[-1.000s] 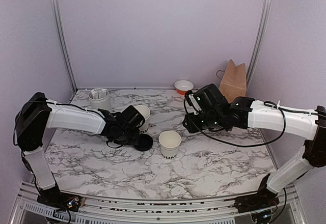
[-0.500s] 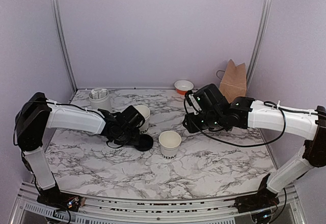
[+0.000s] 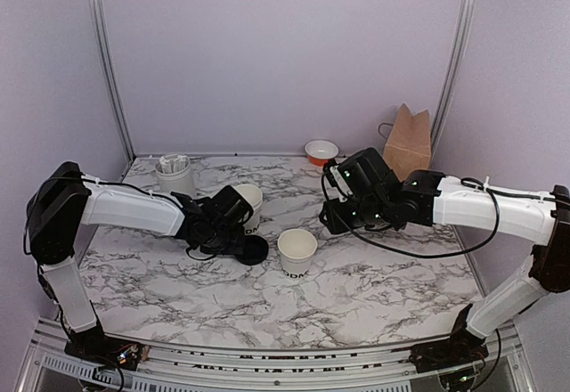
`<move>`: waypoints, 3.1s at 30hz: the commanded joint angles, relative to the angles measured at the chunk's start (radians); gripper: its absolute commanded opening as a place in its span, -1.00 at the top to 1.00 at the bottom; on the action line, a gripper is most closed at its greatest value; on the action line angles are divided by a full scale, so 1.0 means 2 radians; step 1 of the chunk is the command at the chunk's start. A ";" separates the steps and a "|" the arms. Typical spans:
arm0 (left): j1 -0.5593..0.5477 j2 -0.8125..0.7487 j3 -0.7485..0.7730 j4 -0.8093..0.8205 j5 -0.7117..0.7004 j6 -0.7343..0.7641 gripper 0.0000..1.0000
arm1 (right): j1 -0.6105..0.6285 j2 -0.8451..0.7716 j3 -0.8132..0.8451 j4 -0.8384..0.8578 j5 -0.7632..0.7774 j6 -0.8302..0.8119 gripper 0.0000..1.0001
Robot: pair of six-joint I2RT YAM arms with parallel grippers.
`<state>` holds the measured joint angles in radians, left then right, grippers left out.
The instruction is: Pack the takeout coffee
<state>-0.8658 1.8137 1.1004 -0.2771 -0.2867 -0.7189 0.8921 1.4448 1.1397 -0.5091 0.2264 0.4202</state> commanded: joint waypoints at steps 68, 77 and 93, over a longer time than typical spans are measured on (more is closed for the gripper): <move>-0.012 -0.032 -0.025 -0.007 0.013 0.020 0.52 | 0.000 0.019 0.023 -0.002 -0.002 0.011 0.27; -0.016 -0.038 -0.035 -0.007 0.009 0.016 0.49 | 0.004 0.020 0.021 -0.002 -0.002 0.013 0.27; -0.015 -0.105 -0.113 -0.013 -0.009 -0.003 0.48 | 0.008 0.026 0.025 -0.002 -0.004 0.013 0.27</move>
<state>-0.8913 1.6451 0.8967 -0.2756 -0.2817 -0.7116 0.8997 1.4883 1.1698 -0.5167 0.2256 0.4416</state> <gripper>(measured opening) 0.261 0.365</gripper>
